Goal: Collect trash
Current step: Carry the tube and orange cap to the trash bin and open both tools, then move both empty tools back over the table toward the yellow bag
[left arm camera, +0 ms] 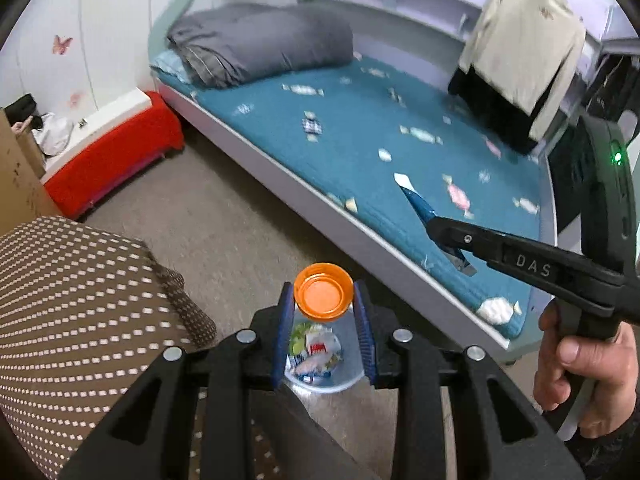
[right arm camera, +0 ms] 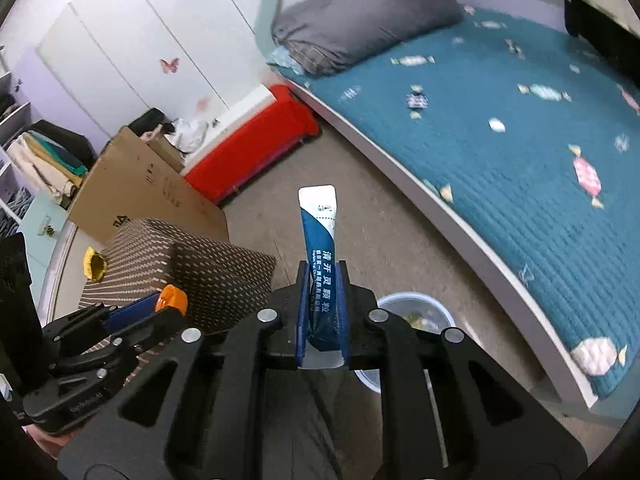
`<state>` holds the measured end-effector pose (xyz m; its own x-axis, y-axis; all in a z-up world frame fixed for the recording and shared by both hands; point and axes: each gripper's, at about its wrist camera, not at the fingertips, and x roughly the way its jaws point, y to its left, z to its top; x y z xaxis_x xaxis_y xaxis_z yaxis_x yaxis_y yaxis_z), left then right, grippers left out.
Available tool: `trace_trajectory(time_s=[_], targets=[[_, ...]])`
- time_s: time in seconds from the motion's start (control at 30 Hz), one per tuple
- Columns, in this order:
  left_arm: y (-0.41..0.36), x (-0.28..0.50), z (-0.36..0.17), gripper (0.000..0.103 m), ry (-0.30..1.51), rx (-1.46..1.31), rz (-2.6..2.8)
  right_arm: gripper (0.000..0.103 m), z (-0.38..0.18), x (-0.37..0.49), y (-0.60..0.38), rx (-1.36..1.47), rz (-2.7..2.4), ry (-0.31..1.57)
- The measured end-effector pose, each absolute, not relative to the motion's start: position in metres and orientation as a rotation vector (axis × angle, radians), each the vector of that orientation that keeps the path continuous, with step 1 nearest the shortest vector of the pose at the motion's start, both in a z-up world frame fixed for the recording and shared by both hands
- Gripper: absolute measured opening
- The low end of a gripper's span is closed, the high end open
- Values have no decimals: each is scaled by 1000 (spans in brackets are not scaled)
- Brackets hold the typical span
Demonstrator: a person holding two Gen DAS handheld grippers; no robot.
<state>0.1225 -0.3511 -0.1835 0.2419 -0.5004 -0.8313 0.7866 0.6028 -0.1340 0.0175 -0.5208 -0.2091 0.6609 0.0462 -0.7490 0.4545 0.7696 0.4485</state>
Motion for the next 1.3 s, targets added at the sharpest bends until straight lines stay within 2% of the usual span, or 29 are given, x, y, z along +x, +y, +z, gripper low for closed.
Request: trace_trajectory(time_s=[0.3, 0.37, 0.4, 0.47, 0.5, 0.53, 0.6, 0.63, 0.7, 0.97, 1.3], targets=[[-393, 124, -229, 29, 1113, 507, -915, 15, -255, 16, -532, 764, -281, 902], [-399, 125, -235, 30, 1134, 532, -925, 15, -261, 17, -535, 772, -281, 911], [-400, 126, -237, 33, 1144, 545, -935, 15, -265, 18, -536, 784, -278, 915], [-404, 128, -241, 85, 1140, 584, -907, 37, -276, 21, -540, 810, -283, 944], [-404, 128, -240, 88, 1112, 589, -890, 66, -281, 20, -543, 823, -300, 948], [-402, 129, -236, 88, 1082, 584, -876, 77, -283, 19, -544, 828, -311, 944], [-399, 132, -232, 88, 1087, 554, -873, 81, -289, 16, -545, 851, -327, 955], [-394, 135, -228, 88, 1084, 524, -861, 88, -291, 15, -547, 864, -334, 955], [-387, 138, -220, 89, 1063, 496, -846, 97, -292, 13, -547, 866, -358, 958], [-359, 139, -186, 92, 958, 436, -814, 97, -267, 22, -536, 802, -380, 946], [-304, 137, -140, 92, 854, 335, -775, 97, -199, 50, -498, 663, -303, 871]])
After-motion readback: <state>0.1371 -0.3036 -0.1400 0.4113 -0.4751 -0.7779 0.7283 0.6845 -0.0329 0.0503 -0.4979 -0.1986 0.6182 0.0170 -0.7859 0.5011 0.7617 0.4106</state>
